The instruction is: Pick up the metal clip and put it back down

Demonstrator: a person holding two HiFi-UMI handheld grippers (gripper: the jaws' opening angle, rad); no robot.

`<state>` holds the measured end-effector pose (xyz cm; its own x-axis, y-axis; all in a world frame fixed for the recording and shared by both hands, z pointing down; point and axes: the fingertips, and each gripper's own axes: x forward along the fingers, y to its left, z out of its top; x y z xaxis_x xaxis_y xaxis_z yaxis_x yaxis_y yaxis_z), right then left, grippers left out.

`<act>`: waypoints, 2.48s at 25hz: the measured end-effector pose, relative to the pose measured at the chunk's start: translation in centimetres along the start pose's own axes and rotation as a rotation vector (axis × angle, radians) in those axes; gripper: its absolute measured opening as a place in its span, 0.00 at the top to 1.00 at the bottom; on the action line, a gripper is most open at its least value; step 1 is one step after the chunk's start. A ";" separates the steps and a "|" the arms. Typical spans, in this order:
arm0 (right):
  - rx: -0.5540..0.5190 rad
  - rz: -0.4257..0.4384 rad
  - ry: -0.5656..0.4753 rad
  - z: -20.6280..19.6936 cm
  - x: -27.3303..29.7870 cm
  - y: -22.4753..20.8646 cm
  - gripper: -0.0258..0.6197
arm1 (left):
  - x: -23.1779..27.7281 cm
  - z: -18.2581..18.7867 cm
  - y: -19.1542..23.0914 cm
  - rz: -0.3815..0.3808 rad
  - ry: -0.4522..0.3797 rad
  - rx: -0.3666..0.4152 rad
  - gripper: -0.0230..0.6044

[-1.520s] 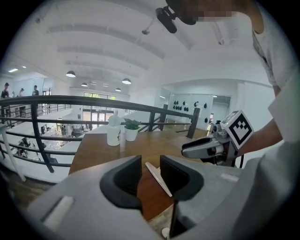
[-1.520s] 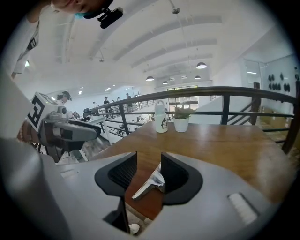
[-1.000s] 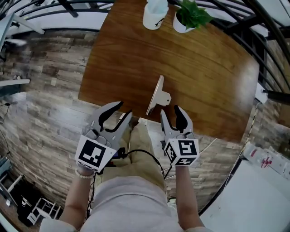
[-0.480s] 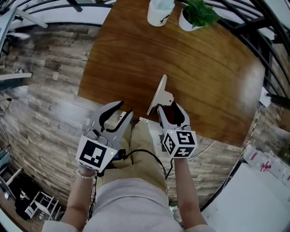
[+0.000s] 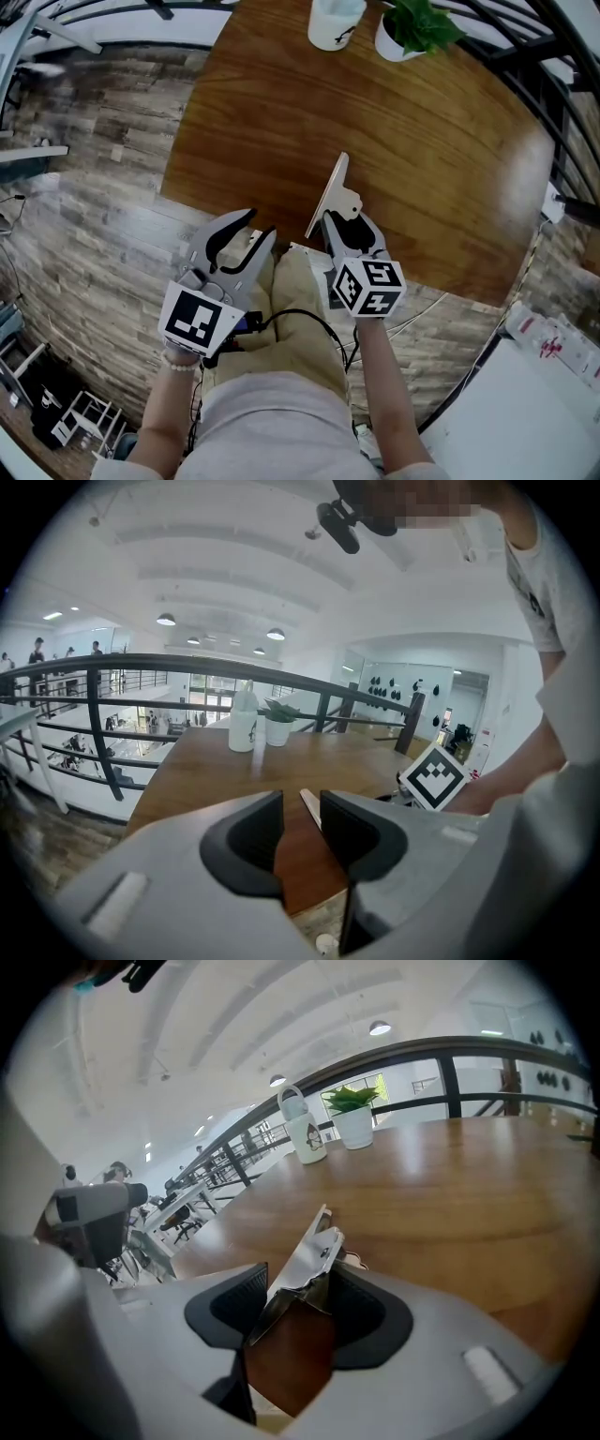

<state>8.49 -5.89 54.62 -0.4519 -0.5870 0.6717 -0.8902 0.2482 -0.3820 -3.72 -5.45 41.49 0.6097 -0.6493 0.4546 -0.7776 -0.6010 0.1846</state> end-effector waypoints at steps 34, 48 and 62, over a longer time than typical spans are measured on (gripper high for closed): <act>0.141 -0.013 -0.111 1.7 -1.5 -1.4 0.85 | 1.5 -1.0 -0.9 -0.041 0.027 -0.003 0.78; 0.158 0.022 -0.143 2.1 -3.0 -0.7 0.86 | 4.0 -3.4 -1.0 -0.116 0.072 -0.109 0.78; 0.180 0.110 -0.223 3.5 -5.1 0.8 0.87 | 8.8 -5.3 -1.0 -0.246 0.063 -0.354 0.77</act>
<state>10.32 -5.39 48.67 -0.5038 -0.7237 0.4716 -0.8030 0.1910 -0.5646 1.63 -8.06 49.85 0.7814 -0.4702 0.4104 -0.6218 -0.5303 0.5763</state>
